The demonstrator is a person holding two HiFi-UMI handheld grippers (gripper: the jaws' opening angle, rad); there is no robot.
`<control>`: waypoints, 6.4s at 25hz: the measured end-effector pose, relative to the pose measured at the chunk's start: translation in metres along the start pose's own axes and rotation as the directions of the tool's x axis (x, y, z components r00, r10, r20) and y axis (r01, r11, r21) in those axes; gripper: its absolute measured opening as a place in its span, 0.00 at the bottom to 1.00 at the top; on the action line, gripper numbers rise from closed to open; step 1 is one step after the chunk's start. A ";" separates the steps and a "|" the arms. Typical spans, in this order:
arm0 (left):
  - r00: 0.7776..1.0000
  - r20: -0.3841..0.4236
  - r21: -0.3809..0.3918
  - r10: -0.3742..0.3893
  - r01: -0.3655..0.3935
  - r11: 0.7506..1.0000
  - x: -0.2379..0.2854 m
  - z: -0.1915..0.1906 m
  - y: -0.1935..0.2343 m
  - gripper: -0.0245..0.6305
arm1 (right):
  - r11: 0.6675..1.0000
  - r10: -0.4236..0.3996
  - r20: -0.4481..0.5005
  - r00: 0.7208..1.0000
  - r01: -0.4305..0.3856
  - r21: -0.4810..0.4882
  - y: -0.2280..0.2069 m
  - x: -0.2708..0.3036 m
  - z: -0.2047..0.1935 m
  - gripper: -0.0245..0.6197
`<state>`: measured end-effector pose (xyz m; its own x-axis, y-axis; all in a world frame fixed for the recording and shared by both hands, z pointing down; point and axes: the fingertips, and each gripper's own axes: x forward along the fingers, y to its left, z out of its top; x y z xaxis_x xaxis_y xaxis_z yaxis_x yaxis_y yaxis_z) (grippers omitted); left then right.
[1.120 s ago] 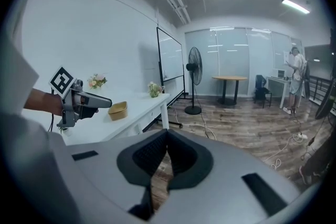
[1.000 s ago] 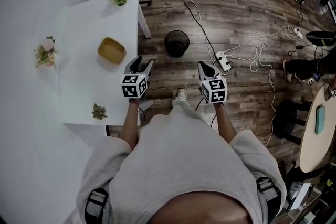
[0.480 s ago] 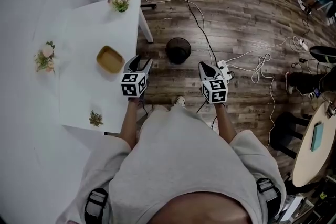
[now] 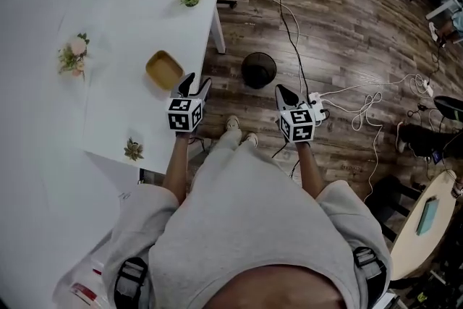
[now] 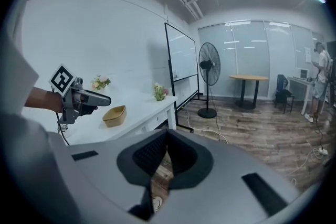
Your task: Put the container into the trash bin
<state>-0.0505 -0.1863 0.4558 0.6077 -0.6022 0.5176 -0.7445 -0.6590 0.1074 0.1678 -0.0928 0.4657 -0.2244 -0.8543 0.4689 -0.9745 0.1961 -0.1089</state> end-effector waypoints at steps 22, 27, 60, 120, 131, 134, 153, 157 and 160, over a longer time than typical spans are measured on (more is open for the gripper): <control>0.969 -0.037 -0.105 0.243 -0.246 0.964 -0.068 -0.042 0.123 0.39 | 0.939 0.298 -0.078 0.951 -0.307 -0.155 0.117 0.118 0.042 0.06; 0.968 -0.143 0.109 0.204 -0.190 0.976 -0.047 -0.054 0.118 0.39 | 0.939 0.295 -0.092 0.951 -0.307 -0.157 0.112 0.128 0.044 0.06; 0.776 -0.570 0.655 0.270 0.231 0.720 0.046 -0.134 0.132 0.30 | 0.975 0.194 -0.149 0.970 -0.207 -0.078 0.055 0.119 0.015 0.06; 0.999 -0.046 0.012 -0.021 0.021 1.000 0.028 -0.003 0.050 0.07 | 0.995 0.088 -0.089 0.992 -0.092 -0.047 0.038 0.069 0.008 0.06; 0.980 -0.044 0.129 -0.194 0.198 0.972 0.066 0.021 -0.012 0.07 | 0.999 -0.042 -0.068 0.997 0.044 0.021 0.004 0.038 -0.005 0.06; 0.968 -0.049 0.148 -0.245 0.250 0.957 0.080 0.028 -0.032 0.07 | 0.995 -0.086 -0.064 0.994 0.089 0.045 -0.012 0.027 -0.007 0.06; 0.900 -0.170 0.231 -0.402 0.433 0.871 0.143 0.021 -0.106 0.07 | 0.962 -0.206 -0.106 0.973 0.221 0.162 -0.071 -0.018 -0.045 0.06; 0.893 -0.187 0.218 -0.408 0.443 0.869 0.154 0.010 -0.104 0.07 | 0.965 -0.194 -0.116 0.974 0.211 0.157 -0.073 -0.008 -0.052 0.06; 0.890 -0.198 0.203 -0.411 0.447 0.871 0.160 -0.002 -0.104 0.07 | 0.968 -0.179 -0.126 0.976 0.198 0.153 -0.073 -0.002 -0.059 0.06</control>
<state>0.1238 -0.2137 0.5291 0.7918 -0.1758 0.5850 -0.3203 -0.9349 0.1527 0.2395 -0.0770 0.5248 -0.0442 -0.8083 0.5871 -0.9878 -0.0525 -0.1466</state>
